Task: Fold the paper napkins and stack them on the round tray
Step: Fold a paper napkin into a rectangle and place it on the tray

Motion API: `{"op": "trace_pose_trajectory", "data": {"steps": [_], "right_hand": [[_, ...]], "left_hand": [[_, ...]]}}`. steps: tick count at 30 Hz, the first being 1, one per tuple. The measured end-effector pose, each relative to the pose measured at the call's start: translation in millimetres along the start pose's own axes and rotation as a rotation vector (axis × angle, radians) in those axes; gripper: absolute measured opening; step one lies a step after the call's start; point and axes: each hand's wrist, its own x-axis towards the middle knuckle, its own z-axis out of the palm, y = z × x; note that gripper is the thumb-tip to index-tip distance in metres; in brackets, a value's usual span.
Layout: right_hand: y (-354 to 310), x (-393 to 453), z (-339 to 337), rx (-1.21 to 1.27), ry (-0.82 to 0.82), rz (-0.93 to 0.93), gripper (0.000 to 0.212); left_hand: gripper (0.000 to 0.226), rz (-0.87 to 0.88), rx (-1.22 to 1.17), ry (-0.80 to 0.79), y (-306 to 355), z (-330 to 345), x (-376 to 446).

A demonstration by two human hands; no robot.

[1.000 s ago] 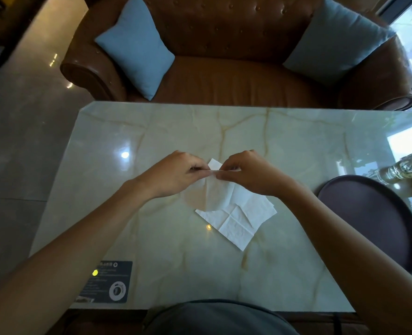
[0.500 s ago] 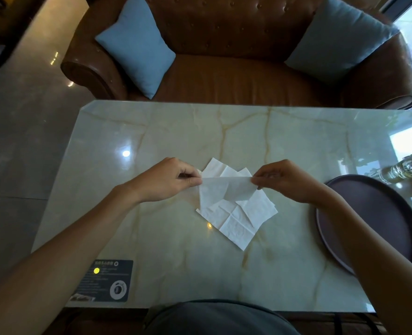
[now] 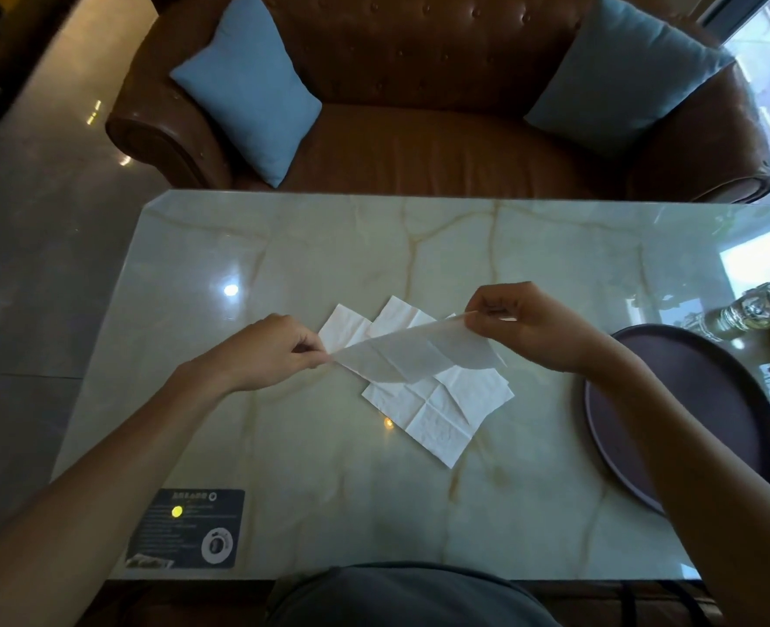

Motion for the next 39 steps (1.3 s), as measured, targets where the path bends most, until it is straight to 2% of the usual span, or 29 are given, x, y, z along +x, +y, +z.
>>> {"op": "trace_pose_trajectory", "data": {"steps": [1, 3, 5, 6, 7, 10, 12, 15, 17, 20, 24, 26, 30, 33, 35, 39], "right_hand": [[-6, 1, 1, -0.085, -0.002, -0.033, 0.015], [-16, 3, 5, -0.233, -0.02, -0.099, 0.013], [-24, 4, 6, -0.297, -0.063, -0.123, 0.014], [-26, 4, 5, -0.304, -0.08, -0.123, 0.014], [-28, 5, 4, -0.3, -0.088, -0.119, 0.014], [-28, 5, -1, -0.236, -0.047, -0.11, 0.013], [-19, 4, -5, -0.073, 0.015, -0.044, 0.015], [5, -5, -6, 0.301, 0.136, 0.114, 0.045], [26, -13, 4, 0.562, 0.134, 0.164, 0.055], [44, -18, 30, 0.766, 0.09, 0.219, 0.042], [45, -12, 54, 0.877, 0.193, 0.293, 0.008], [44, -10, 59, 0.952, 0.215, 0.309, 0.008], [41, -8, 65, 1.056, 0.234, 0.302, 0.029], [42, -6, 64, 1.069, 0.262, 0.261, 0.024], [42, -7, 62, 1.059, 0.266, 0.243, 0.021], [43, -10, 60, 1.066, 0.262, 0.241, 0.03]], "left_hand": [[0.024, 0.009, 0.053, 0.014, 5, 1, 4], [0.06, 0.087, 0.093, 0.061, 27, 4, 12], [0.098, 0.204, -0.008, 0.092, 59, 11, 18], [0.1, 0.257, -0.069, 0.078, 73, 15, 21], [0.091, 0.289, -0.142, 0.045, 85, 20, 25], [0.039, 0.279, -0.329, -0.014, 108, 35, 34], [0.036, 0.226, -0.493, -0.024, 112, 42, 37], [0.029, 0.184, -0.74, -0.003, 114, 47, 33], [0.025, 0.152, -0.867, 0.047, 113, 47, 31], [0.025, 0.097, -1.02, 0.064, 109, 48, 31], [0.023, 0.055, -1.051, 0.064, 103, 51, 32], [0.023, 0.054, -1.048, 0.067, 101, 53, 32], [0.021, 0.064, -1.067, 0.07, 100, 54, 33], [0.021, 0.057, -1.122, 0.069, 99, 52, 32], [0.027, 0.045, -1.158, 0.064, 97, 51, 30], [0.047, 0.057, -1.168, 0.052, 90, 51, 30]]}}
